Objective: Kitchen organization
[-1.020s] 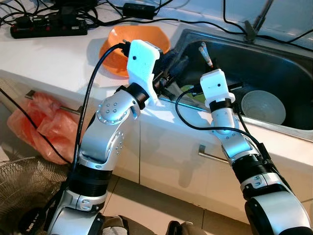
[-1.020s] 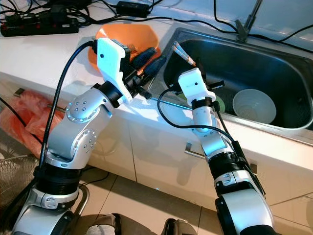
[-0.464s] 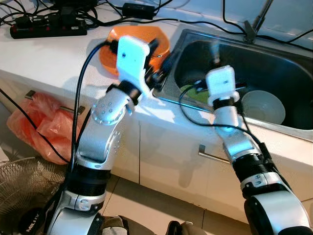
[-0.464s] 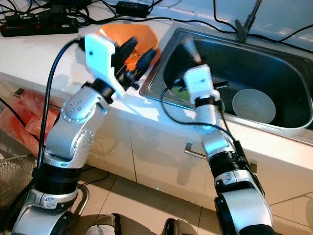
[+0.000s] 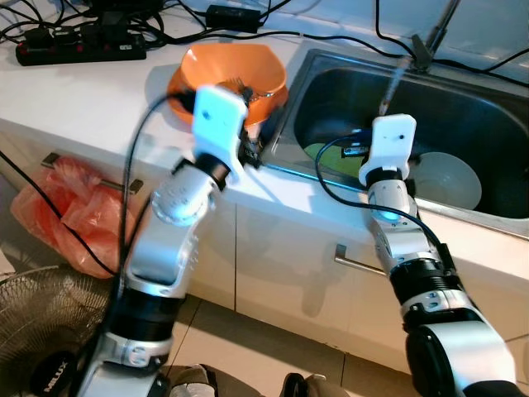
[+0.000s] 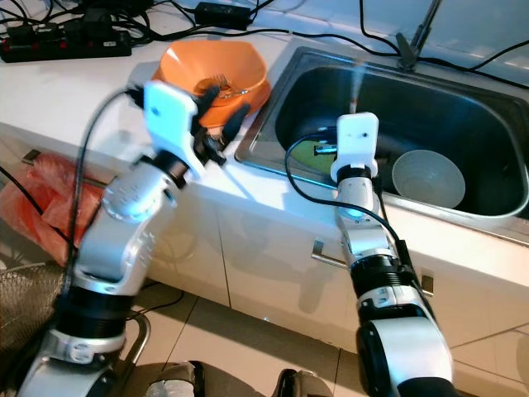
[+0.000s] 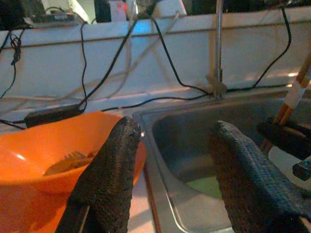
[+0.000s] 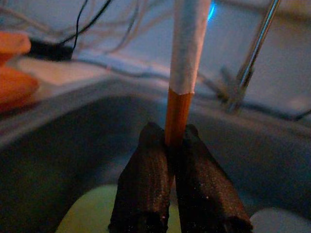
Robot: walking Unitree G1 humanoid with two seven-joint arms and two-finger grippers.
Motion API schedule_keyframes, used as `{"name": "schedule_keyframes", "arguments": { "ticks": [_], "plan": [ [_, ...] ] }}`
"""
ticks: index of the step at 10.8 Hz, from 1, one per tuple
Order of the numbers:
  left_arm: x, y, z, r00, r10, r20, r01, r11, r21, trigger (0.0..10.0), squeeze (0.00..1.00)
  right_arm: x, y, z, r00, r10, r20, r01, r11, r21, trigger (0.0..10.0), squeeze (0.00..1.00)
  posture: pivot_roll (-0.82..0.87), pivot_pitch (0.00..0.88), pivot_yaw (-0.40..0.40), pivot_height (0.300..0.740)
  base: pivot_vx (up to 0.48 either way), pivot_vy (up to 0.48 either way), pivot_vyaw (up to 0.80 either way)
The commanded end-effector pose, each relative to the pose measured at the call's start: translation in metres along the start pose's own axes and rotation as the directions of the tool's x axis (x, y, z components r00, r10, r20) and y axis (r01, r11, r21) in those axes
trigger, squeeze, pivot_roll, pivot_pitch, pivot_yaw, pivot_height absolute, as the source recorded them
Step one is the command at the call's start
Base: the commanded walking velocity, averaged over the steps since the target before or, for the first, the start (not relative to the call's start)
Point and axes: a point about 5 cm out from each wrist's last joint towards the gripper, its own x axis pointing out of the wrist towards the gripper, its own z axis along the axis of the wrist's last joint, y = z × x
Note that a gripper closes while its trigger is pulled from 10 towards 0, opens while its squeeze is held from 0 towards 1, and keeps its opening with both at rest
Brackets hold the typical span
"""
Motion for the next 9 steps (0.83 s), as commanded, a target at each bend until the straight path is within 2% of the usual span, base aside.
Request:
{"name": "schedule_keyframes", "arguments": {
  "ticks": [1,6,8,9],
  "plan": [
    [-0.001,-0.005,-0.006,1.000,-0.006,-0.019,0.007,1.000,0.011,10.0,0.00,0.003,-0.004,-0.004,0.998,-0.005,-0.060,0.008,0.999,0.049,10.0,0.00,0.13,0.125,-0.054,0.740,0.000,0.000,0.00],
    [-0.003,-0.018,-0.019,0.996,-0.056,-0.070,0.062,0.995,0.077,10.0,0.00,0.005,0.000,-0.010,0.987,0.042,-0.155,-0.025,0.994,0.107,10.0,0.00,0.12,0.103,-0.052,0.740,0.000,0.000,0.00],
    [-0.004,-0.022,-0.023,0.994,-0.070,-0.087,0.079,0.992,0.099,10.0,0.00,0.006,0.003,-0.010,0.983,0.067,-0.171,-0.051,0.994,0.096,10.0,0.00,0.12,0.096,-0.054,0.740,0.000,0.000,0.00],
    [-0.004,-0.023,-0.024,0.993,-0.073,-0.090,0.083,0.991,0.109,10.0,0.00,0.007,0.004,-0.009,0.982,0.081,-0.169,-0.064,0.993,0.102,10.0,0.51,0.12,0.093,-0.055,0.740,0.000,0.000,0.00]
  ]
}}
